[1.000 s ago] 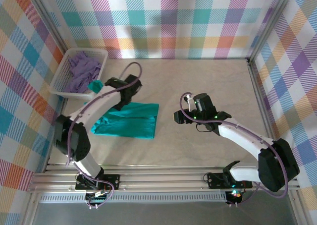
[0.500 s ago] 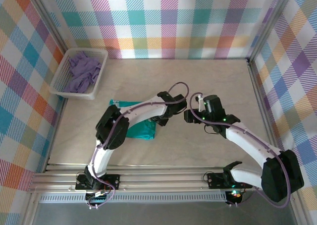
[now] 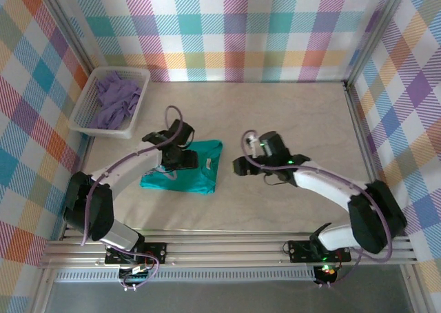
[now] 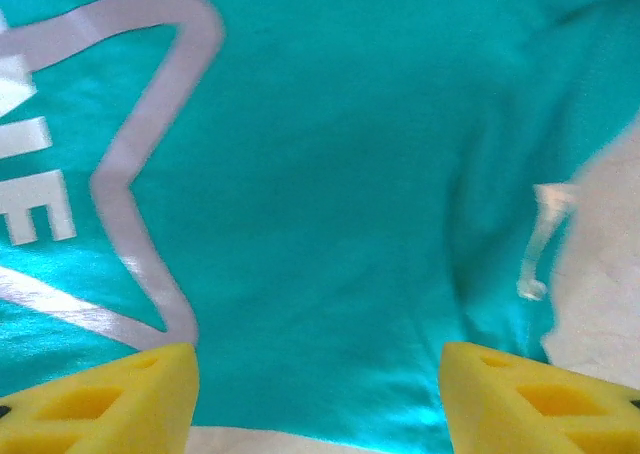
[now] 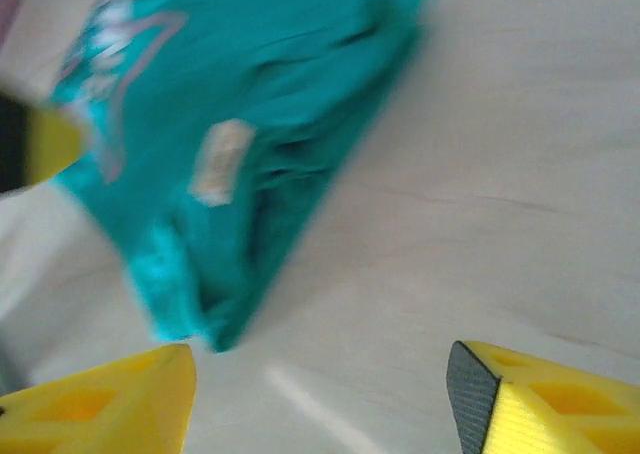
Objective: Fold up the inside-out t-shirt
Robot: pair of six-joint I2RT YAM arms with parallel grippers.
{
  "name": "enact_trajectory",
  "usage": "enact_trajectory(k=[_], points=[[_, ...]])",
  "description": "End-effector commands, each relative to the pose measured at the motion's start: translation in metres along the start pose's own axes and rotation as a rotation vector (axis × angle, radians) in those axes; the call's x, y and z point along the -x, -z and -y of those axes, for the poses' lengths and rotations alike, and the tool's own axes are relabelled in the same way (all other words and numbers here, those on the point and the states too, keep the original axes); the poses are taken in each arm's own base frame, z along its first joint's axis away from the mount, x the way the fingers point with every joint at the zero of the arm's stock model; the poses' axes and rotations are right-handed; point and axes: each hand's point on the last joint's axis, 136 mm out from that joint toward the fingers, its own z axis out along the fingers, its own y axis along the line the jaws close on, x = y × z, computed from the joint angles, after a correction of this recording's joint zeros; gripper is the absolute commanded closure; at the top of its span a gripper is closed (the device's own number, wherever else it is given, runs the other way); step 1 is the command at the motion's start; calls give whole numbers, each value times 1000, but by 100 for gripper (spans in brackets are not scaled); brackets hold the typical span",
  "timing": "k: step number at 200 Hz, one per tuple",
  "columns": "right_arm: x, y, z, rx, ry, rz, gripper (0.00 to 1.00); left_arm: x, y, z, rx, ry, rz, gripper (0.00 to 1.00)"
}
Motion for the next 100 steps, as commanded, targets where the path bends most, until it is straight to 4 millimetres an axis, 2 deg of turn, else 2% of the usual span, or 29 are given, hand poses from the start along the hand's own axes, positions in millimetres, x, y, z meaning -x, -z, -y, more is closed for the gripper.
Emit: enact_trajectory(k=[1, 19, 40, 54, 67, 88, 100], points=[[-1, -24, -81, 237, 102, -55, 35, 45, 14, -22, -146, 199, 126, 36], [-3, -49, -107, 285, 95, -101, 38, 60, 1, -54, -109, 288, 131, 36], [-5, -84, -101, 266, 10, -147, 43, 64, -23, -80, -68, 350, 98, 36], [-15, -104, -86, 197, -34, -213, 47, 59, -35, -96, -47, 388, 72, 36], [-25, -112, -67, 127, -56, -262, 49, 51, -41, -105, -32, 398, 54, 36], [-33, -109, -31, 43, -113, -300, 51, 27, -52, -108, -25, 387, -11, 36], [-37, -103, -12, 5, -136, -318, 52, 12, -57, -102, -58, 392, -43, 37]])
